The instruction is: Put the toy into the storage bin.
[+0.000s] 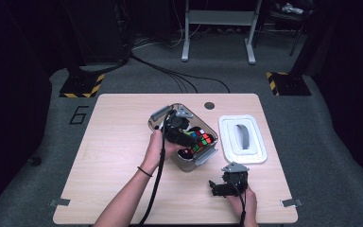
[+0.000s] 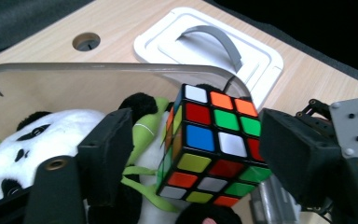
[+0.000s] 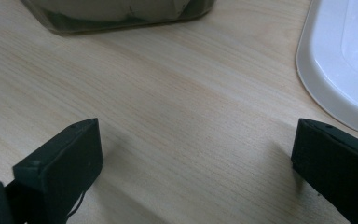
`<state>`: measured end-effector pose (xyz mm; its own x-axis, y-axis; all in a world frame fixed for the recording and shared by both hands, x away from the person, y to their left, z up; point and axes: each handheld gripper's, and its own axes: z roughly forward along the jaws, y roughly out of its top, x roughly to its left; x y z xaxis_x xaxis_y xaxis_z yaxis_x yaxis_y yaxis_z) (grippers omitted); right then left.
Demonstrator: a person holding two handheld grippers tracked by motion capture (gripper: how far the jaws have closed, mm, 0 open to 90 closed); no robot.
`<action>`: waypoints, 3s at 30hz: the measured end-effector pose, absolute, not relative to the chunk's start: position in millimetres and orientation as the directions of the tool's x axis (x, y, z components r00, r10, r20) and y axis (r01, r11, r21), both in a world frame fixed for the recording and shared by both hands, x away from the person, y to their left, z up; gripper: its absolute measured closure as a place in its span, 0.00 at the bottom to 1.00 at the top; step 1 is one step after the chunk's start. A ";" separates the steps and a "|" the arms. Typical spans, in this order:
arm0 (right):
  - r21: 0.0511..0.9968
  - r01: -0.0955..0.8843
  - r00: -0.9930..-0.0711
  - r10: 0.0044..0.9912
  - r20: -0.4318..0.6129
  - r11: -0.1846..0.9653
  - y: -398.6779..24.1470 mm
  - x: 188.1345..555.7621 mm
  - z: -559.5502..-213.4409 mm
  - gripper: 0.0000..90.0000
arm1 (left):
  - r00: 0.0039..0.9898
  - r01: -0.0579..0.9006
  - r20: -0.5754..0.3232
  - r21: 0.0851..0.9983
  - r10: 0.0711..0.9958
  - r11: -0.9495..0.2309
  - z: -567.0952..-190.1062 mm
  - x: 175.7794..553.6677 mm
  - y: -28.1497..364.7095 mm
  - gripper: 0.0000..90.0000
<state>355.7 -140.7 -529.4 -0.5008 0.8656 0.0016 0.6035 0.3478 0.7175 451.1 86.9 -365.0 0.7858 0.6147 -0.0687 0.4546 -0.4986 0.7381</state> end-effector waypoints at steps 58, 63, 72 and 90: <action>0.718 0.595 -0.520 0.854 0.001 0.361 -142.2 357.0 -529.4 0.01 | 0.539 0.610 -0.045 0.709 0.841 -0.354 -435.5 404.2 248.0 0.01; 0.698 0.615 -0.521 0.853 0.010 0.367 -140.7 358.9 -527.2 0.00 | 0.464 0.659 -0.046 0.685 0.884 -0.310 -471.4 399.0 264.0 0.00; 0.719 0.615 -0.524 0.849 0.066 0.323 -156.5 366.3 -517.4 0.00 | 0.388 0.690 0.008 0.660 0.922 -0.296 -519.6 389.3 280.1 0.00; 0.737 0.612 -0.473 0.880 0.049 0.288 -183.9 394.7 -490.7 0.00 | 0.397 0.645 0.003 0.711 0.918 -0.281 -530.0 384.0 282.2 0.00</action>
